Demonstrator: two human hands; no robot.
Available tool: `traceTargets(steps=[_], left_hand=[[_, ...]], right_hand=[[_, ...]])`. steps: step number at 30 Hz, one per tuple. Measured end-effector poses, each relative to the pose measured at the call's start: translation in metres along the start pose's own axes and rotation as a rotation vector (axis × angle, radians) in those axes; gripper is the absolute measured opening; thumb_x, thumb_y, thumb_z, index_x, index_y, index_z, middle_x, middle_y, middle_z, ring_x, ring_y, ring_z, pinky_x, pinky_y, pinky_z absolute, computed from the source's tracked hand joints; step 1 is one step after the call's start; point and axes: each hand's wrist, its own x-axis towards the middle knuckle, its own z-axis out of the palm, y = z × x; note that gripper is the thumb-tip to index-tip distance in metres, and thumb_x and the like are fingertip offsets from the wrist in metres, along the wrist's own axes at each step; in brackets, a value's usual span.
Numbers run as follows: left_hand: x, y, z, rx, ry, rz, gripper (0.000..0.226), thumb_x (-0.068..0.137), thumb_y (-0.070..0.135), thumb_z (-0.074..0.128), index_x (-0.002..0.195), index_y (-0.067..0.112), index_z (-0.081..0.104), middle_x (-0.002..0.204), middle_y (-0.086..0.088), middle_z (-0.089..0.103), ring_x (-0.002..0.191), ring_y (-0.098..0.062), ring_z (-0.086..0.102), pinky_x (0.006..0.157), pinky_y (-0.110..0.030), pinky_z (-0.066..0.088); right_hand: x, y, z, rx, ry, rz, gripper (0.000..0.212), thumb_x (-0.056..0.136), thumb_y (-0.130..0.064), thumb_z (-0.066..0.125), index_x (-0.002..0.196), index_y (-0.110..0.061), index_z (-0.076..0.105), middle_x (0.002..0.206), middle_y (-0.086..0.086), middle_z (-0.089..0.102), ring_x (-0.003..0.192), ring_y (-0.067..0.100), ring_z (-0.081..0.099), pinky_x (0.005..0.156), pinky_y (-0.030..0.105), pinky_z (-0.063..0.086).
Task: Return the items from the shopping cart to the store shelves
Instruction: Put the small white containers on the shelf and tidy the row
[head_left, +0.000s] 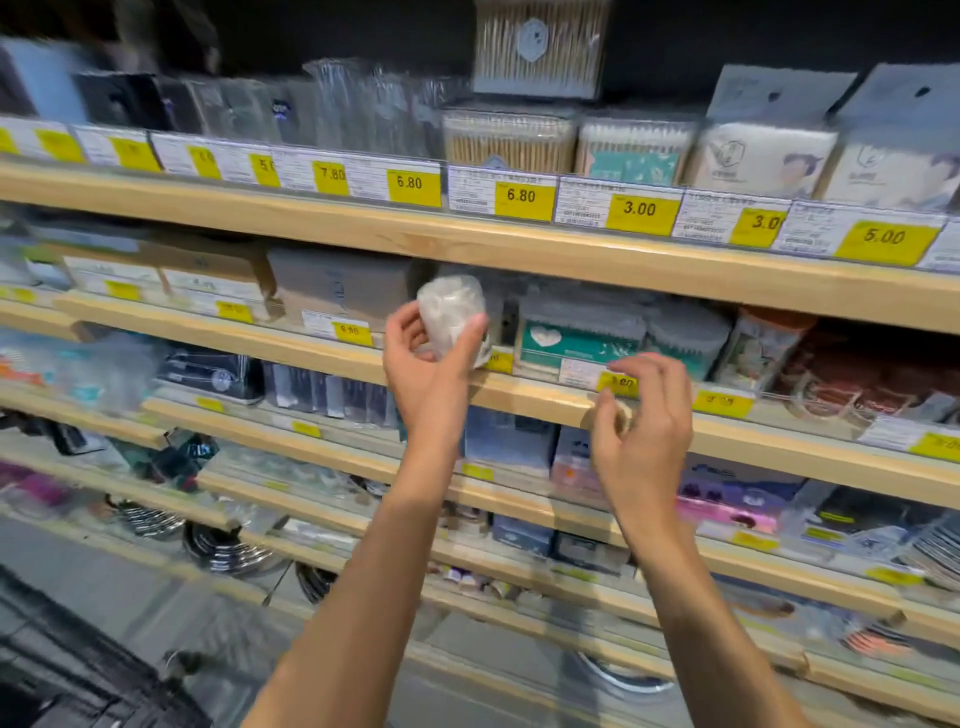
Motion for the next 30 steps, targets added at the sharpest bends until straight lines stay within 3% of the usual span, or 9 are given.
traceTargets(steps=[4,7,10,14,17,22,26,30], left_hand=[[0.038,-0.003,-0.02,0.2,0.133,0.157,0.056,0.074,0.029,0.085,0.119,0.029,0.052,0.116,0.01,0.061,0.104,-0.003,0.059,0.092,-0.03,0.054],[0.052,-0.008,-0.028,0.366,0.057,0.272,0.062,0.078,0.033,0.081,0.131,0.029,0.05,0.124,0.005,0.063,0.111,-0.012,0.059,0.098,-0.033,0.05],[0.06,-0.013,-0.03,0.566,-0.06,0.404,0.063,0.083,0.039,0.076,0.138,0.022,0.049,0.128,0.001,0.063,0.112,-0.015,0.059,0.094,-0.025,0.045],[0.072,-0.017,-0.027,0.73,-0.117,0.517,0.059,0.086,0.043,0.072,0.133,0.012,0.053,0.115,-0.008,0.061,0.101,-0.025,0.059,0.084,-0.034,0.047],[0.079,-0.014,-0.022,0.808,-0.146,0.55,0.048,0.086,0.043,0.073,0.116,0.009,0.056,0.101,-0.011,0.057,0.087,-0.029,0.057,0.074,-0.039,0.048],[0.084,-0.006,-0.016,0.872,-0.169,0.504,0.032,0.086,0.028,0.076,0.094,0.004,0.057,0.108,-0.017,0.052,0.086,-0.037,0.058,0.072,-0.041,0.045],[0.089,-0.005,-0.015,0.928,-0.246,0.459,0.024,0.092,0.023,0.07,0.095,0.002,0.058,0.102,-0.018,0.056,0.093,-0.038,0.057,0.076,-0.038,0.041],[0.093,-0.005,-0.014,1.084,-0.368,0.408,0.019,0.096,0.02,0.063,0.103,0.002,0.06,0.108,-0.019,0.059,0.102,-0.038,0.057,0.08,-0.039,0.042]], right_hand=[[0.013,-0.035,0.039,0.039,-0.243,-0.033,0.025,0.09,-0.005,0.062,0.115,-0.009,0.066,0.114,0.004,0.062,0.111,0.021,0.056,0.097,0.033,0.045],[0.036,-0.053,0.066,-0.043,-0.339,-0.074,0.037,0.091,-0.012,0.06,0.128,-0.015,0.062,0.118,0.001,0.063,0.112,0.02,0.054,0.098,0.032,0.043],[0.056,-0.064,0.085,-0.251,-0.426,-0.146,0.041,0.094,-0.022,0.058,0.135,-0.017,0.057,0.114,0.009,0.068,0.103,0.032,0.06,0.091,0.043,0.046],[0.069,-0.068,0.094,-0.434,-0.499,-0.197,0.031,0.099,-0.035,0.051,0.121,-0.016,0.063,0.103,0.013,0.073,0.096,0.037,0.067,0.077,0.041,0.05],[0.073,-0.064,0.094,-0.447,-0.507,-0.137,0.031,0.099,-0.038,0.052,0.113,-0.013,0.065,0.1,0.016,0.073,0.095,0.038,0.068,0.073,0.041,0.05],[0.075,-0.059,0.094,-0.469,-0.505,-0.068,0.027,0.099,-0.036,0.053,0.1,-0.013,0.065,0.096,0.016,0.073,0.092,0.039,0.068,0.07,0.04,0.047],[0.073,-0.055,0.092,-0.471,-0.514,-0.065,0.026,0.101,-0.034,0.052,0.097,-0.011,0.064,0.093,0.015,0.073,0.089,0.038,0.067,0.065,0.037,0.036],[0.071,-0.054,0.091,-0.472,-0.495,-0.052,0.026,0.101,-0.032,0.053,0.097,-0.01,0.064,0.092,0.015,0.072,0.088,0.038,0.066,0.065,0.035,0.033]])
